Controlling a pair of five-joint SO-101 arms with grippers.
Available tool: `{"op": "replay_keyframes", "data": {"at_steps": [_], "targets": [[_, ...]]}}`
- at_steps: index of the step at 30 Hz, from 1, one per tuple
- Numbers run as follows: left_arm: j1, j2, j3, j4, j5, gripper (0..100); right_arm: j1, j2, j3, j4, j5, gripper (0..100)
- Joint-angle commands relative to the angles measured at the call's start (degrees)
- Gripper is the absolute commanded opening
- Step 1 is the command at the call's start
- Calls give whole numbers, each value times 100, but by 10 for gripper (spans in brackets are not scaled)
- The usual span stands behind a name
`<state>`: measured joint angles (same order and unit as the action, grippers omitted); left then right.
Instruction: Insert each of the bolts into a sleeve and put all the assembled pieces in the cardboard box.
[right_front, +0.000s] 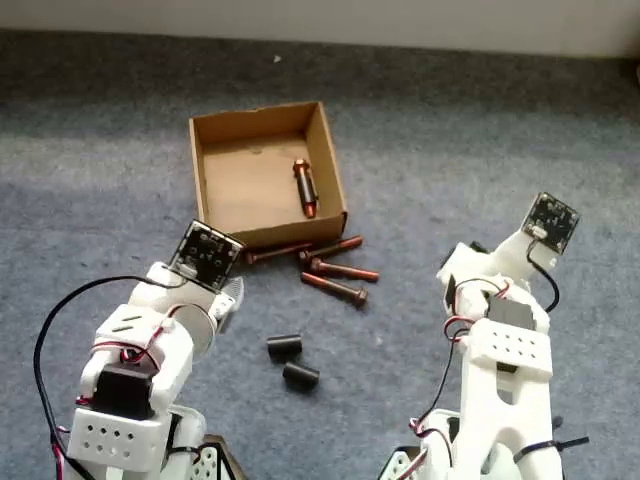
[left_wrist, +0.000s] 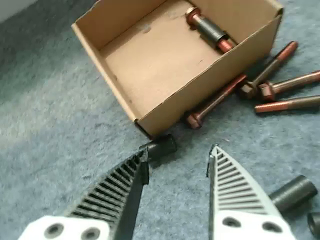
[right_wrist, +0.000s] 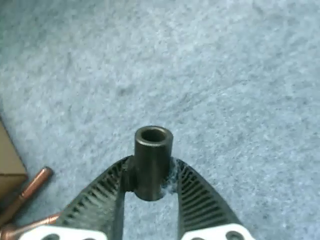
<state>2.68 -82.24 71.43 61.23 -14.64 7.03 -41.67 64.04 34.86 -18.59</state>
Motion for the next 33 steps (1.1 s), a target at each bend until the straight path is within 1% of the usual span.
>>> {"op": "replay_keyframes", "data": {"at_steps": [1,3,6,9,12,15,23,27,33], "targets": [[936,813,-1288,686,-79,210,418,40,-13,-365,-176,6],[1262,1613,-1824,897,-246,210,611,101,-13,-497,-176,6],[1745,2905,-2475,949,-888,210,796,171,-13,-602,-193,6],[2035,4048,-3029,941,-1336,210,963,171,-31,-602,-299,6],[2299,5051,-3547,835,-1776,210,1068,163,-48,-602,-308,6],[2545,5833,-3899,607,-2066,210,1059,136,-22,-602,-308,6],[2985,7336,-4497,-18,-2391,210,1059,119,-13,-602,-308,6],[3073,7890,-4831,-193,-2391,210,1059,119,-13,-602,-308,6],[3090,8796,-5446,-193,-2391,210,1068,119,-13,-602,-308,6]]}}
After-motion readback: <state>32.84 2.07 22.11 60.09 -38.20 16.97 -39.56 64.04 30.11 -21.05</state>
